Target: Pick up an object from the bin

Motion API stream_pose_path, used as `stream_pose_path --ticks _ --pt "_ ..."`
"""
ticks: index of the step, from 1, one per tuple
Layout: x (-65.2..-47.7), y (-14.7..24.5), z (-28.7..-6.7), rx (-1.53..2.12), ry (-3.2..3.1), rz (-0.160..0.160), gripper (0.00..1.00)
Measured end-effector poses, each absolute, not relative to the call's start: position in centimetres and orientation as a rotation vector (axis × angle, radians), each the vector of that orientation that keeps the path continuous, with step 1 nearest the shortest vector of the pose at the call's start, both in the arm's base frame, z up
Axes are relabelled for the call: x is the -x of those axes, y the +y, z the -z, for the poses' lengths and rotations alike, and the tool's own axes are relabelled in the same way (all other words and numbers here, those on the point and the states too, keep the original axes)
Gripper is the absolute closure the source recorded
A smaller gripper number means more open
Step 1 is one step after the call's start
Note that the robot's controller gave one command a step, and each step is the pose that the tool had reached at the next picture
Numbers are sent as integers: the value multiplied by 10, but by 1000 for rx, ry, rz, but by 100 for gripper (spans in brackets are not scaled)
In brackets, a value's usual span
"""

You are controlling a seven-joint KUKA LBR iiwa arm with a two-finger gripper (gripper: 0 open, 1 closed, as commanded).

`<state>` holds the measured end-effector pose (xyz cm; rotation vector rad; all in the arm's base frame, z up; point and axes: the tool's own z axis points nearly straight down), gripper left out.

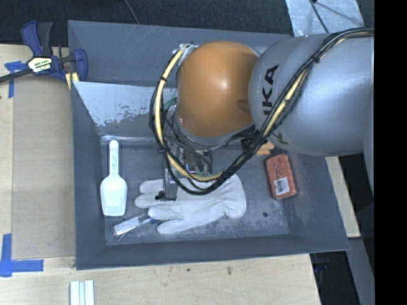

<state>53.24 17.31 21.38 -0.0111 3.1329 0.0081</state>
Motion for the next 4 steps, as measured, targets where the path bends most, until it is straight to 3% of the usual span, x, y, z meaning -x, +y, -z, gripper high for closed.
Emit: stream_pose_path --ticks 1,4 --pt "-552 146 -179 16 3139 4 0" --pt "-552 126 -85 13 3136 -1 0"
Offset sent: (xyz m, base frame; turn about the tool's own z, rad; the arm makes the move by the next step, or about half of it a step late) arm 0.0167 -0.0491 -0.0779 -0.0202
